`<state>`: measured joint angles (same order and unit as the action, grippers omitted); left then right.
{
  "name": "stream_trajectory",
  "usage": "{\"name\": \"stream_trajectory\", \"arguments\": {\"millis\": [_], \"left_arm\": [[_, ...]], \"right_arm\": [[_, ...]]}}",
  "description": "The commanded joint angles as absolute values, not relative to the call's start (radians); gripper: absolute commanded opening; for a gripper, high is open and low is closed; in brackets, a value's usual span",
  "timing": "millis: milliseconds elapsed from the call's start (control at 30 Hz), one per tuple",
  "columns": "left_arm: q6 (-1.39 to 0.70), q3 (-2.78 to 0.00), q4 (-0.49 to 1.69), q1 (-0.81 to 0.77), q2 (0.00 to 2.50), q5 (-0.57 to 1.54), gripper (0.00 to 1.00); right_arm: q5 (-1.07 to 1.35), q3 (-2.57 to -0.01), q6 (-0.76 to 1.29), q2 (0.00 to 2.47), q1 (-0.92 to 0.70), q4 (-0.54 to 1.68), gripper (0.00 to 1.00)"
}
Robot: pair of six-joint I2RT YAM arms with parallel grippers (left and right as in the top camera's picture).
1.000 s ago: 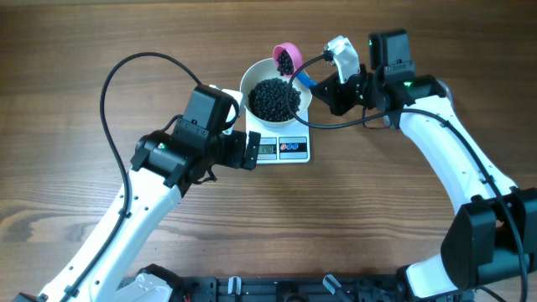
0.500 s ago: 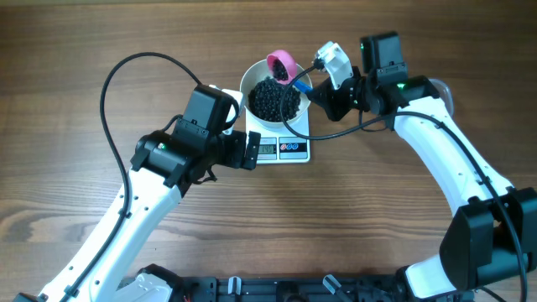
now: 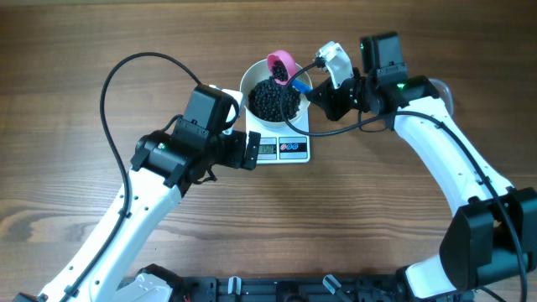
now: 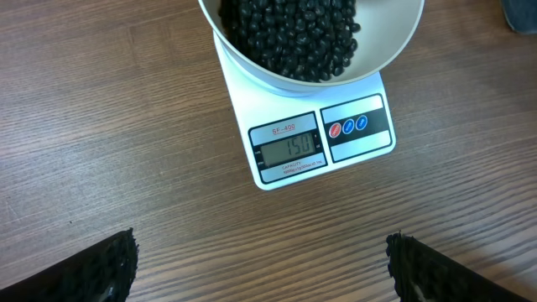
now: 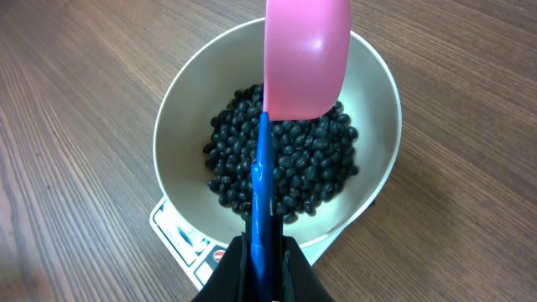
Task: Scoop item into bowl and weigh 150g on scale
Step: 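Tip the scoop with the right gripper to pour beans into the bowl, then carry the empty scoop back and lower it into the bean tub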
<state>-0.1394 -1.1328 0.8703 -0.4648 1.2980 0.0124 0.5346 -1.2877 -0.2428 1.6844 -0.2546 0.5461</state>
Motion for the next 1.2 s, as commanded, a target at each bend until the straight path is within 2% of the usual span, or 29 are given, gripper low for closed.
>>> {"name": "stream_trajectory", "arguments": {"millis": [0,267,633,867,1000,1167], "left_arm": [[-0.146,-1.132,0.868,-0.463,1.300,0.010,1.00],[-0.146,-1.132,0.868,-0.463,1.300,0.010,1.00],[-0.146,-1.132,0.868,-0.463,1.300,0.010,1.00],[-0.146,-1.132,0.868,-0.463,1.300,0.010,1.00],[-0.146,-1.132,0.868,-0.463,1.300,0.010,1.00],[-0.146,-1.132,0.868,-0.463,1.300,0.010,1.00]], "right_arm": [[0.562,-1.316,-0.228,1.657,-0.255,0.546,0.04],[0.562,-1.316,-0.223,1.657,-0.255,0.542,0.04],[0.563,-1.316,-0.052,1.623,-0.220,0.505,0.04],[0.850,-1.316,0.238,1.560,-0.007,0.453,0.04],[0.926,-1.316,0.262,1.560,0.162,0.467,0.04],[0.926,-1.316,0.256,1.560,0.449,0.624,0.04]]}}
